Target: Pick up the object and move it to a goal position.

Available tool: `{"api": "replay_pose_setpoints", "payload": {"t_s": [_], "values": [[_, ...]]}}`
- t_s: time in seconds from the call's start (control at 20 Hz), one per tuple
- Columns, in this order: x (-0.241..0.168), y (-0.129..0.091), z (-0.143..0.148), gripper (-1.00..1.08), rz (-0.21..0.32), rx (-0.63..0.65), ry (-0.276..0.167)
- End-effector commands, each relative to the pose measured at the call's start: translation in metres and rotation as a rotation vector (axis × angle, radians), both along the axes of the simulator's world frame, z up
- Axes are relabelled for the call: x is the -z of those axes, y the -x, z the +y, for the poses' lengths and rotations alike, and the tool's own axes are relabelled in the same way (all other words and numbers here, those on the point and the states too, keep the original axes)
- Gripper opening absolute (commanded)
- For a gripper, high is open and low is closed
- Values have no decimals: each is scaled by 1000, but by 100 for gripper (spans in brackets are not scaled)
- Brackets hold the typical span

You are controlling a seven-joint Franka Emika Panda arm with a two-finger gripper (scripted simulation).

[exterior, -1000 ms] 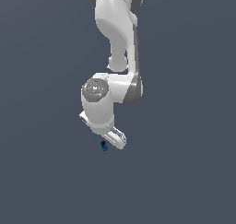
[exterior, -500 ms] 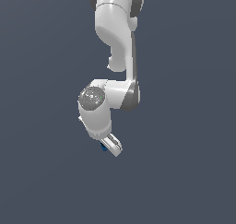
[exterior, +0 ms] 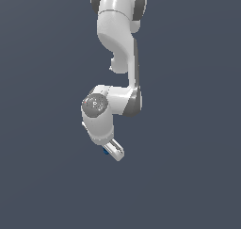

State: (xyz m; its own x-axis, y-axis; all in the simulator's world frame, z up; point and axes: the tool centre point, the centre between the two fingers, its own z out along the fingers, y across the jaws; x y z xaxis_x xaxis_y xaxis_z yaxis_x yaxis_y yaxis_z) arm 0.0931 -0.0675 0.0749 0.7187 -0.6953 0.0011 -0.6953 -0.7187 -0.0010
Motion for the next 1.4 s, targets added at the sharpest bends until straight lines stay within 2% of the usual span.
{"api": "replay_pose_setpoints", "payload": {"t_s": [0.0,0.2,0.45,0.5,1.05,1.35], "values": [[15,1,0,100,2,2,0],[31,1,0,100,2,3,0],[32,0,0,100,2,3,0],[32,0,0,-100,2,3,0],[32,0,0,-100,2,3,0],[16,-1,4,-100,2,3,0]]}}
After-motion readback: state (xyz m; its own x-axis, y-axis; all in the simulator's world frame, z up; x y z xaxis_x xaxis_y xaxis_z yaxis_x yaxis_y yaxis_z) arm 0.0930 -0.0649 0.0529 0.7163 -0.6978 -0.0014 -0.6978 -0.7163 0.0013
